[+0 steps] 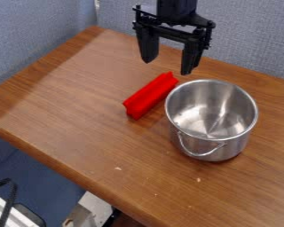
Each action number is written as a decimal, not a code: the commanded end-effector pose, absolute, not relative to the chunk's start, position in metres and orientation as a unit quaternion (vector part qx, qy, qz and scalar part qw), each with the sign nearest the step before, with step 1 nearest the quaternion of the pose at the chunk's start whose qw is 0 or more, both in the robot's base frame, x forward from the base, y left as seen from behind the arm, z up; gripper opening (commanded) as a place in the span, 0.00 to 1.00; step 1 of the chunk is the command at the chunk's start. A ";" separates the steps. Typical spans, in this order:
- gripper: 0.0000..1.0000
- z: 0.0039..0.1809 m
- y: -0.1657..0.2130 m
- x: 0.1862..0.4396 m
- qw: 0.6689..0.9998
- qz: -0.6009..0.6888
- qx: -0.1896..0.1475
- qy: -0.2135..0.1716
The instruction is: Put the red object in the metal pot
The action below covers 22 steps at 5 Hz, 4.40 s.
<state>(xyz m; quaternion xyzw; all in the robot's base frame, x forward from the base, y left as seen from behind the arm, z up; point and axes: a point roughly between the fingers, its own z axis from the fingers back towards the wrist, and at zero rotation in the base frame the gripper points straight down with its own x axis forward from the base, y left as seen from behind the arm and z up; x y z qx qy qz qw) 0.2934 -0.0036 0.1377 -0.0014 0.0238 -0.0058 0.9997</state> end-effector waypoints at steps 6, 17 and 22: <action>1.00 0.086 0.055 0.285 0.995 -0.094 0.040 0.007; 1.00 0.045 0.058 0.320 0.996 -0.087 0.009 0.002; 0.00 0.052 0.060 0.319 0.997 -0.081 0.008 -0.001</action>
